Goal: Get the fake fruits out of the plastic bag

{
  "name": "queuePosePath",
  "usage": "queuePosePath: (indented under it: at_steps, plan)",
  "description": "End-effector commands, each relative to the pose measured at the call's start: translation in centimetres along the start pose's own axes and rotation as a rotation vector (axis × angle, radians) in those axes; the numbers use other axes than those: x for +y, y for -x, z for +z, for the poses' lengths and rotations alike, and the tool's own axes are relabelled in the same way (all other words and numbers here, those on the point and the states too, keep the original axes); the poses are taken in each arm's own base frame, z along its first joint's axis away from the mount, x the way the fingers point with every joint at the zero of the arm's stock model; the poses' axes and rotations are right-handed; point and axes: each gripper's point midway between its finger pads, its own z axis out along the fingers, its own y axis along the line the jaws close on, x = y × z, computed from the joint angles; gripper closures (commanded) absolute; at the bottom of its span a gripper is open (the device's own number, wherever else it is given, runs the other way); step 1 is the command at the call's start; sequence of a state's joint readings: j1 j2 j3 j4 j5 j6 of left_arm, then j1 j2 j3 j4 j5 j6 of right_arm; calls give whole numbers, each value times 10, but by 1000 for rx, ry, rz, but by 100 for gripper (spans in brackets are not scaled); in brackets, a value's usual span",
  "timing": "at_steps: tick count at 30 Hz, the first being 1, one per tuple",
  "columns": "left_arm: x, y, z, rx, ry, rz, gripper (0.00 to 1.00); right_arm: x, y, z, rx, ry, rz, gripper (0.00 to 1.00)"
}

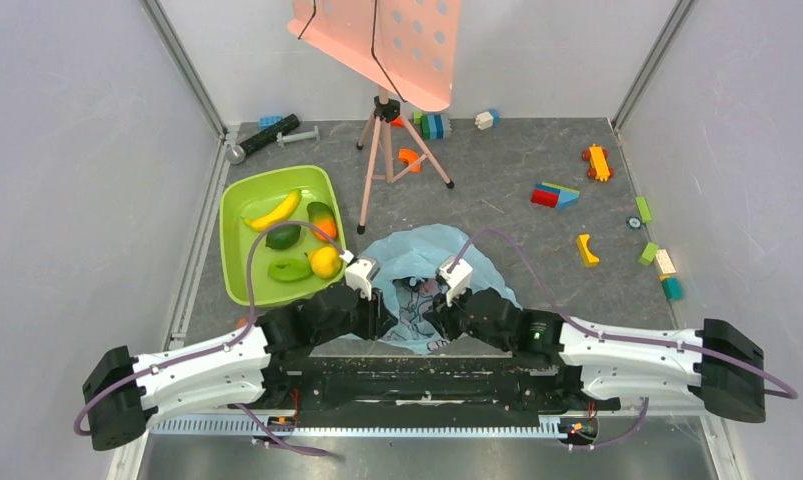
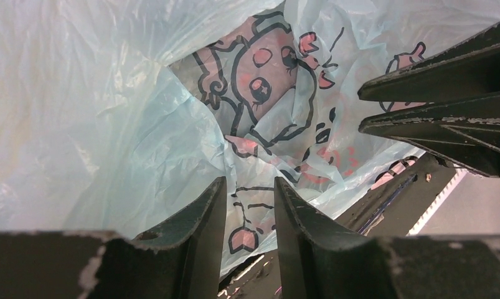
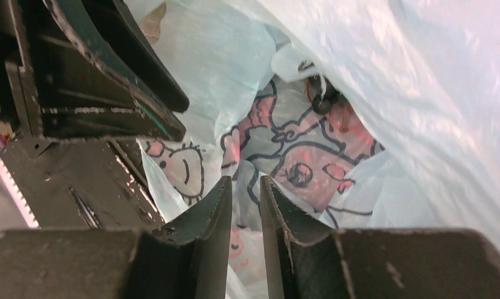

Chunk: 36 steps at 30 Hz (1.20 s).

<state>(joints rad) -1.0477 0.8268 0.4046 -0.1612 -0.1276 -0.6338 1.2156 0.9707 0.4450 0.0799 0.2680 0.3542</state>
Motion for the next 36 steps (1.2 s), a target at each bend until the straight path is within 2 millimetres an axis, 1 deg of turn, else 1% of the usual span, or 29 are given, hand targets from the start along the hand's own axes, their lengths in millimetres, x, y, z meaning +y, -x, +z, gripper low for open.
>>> queuePosePath:
  at_steps: [1, 6, 12, 13, 16, 22, 24, 28, 31, 33, 36]
  plan:
    - [-6, 5, 5, -39, -16, -46, 61, -2, 25, 12, -15, -52, -65, 74]
    - [-4, -12, 10, -19, -20, -62, 63, -18, 23, 27, 23, -101, -83, 75]
    - [-3, -35, 16, 7, 13, -35, 64, -40, 7, 37, 46, -121, -49, 75]
    - [-7, -36, 18, 1, 5, -34, 64, -44, 1, 37, 52, -123, -41, 75]
    - [-9, -45, 23, 5, 13, -29, 65, -49, -9, 38, 50, -123, -28, 75]
    - [-4, -61, 28, 13, 42, -24, 66, -55, -42, 30, 40, -101, -5, 75]
    - [-2, -64, 29, 16, 53, -19, 66, -56, -47, 27, 31, -97, 4, 75]
    - [-3, -67, 31, 22, 61, -8, 66, -51, -37, 26, 5, -75, -5, 73]
    - [-6, -66, 33, 24, 61, -3, 67, -46, -23, 29, -7, -58, -26, 64]
    - [-7, -66, 33, 24, 61, -1, 67, -43, -14, 32, -10, -50, -42, 61]
    - [-9, -63, 32, 15, 58, -6, 67, -36, -6, 37, -8, -30, -60, 60]
